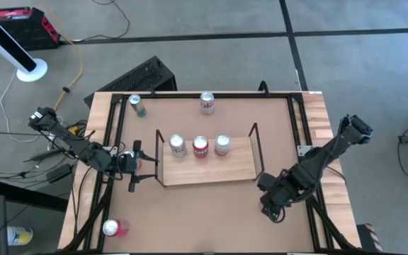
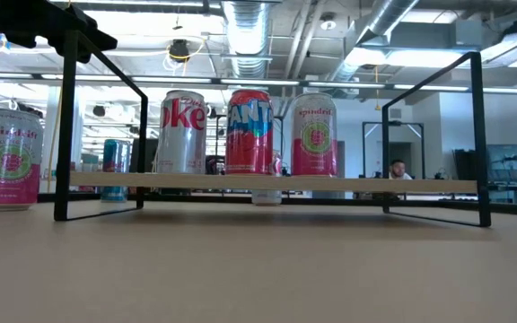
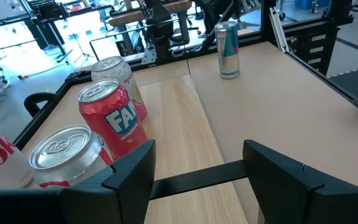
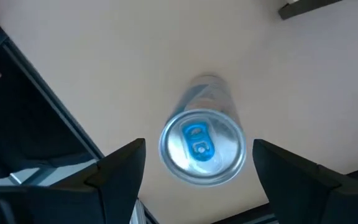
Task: Place canned beverage on shelf
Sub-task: Put the bottom blue soda can on the shelf aligned with the other pink soda can
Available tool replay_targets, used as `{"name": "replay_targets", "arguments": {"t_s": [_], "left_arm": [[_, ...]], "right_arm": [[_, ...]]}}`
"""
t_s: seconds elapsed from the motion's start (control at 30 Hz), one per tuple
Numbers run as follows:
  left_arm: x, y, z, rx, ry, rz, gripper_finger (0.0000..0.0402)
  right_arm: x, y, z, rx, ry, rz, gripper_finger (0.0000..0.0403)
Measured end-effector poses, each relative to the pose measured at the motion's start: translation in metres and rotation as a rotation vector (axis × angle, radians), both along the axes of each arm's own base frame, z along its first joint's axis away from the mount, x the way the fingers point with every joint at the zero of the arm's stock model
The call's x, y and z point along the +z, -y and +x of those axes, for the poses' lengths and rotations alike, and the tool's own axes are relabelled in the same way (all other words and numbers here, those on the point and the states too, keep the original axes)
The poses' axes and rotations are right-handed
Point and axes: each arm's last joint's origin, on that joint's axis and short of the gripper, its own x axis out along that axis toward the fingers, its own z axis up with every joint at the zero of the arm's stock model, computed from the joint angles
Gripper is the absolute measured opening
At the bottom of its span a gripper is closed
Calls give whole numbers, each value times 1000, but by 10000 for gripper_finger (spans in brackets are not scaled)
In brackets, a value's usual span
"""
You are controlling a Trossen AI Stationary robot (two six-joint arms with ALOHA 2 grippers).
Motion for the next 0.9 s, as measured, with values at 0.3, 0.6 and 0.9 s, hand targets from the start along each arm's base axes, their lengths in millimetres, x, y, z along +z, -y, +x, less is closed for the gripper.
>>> {"name": "replay_targets", "arguments": {"t_s": [0.3,0.6,0.9], "left_arm": [[0,0,0,0,0,0,228],[0,0,0,0,0,0,228],[0,0,0,0,0,0,228]], "right_arm": [[0,-6,-5,23,46,-58,318],[0,-6,-5,44,51,-64,317],[-17,-18,2,172,-11,-80,317]]}}
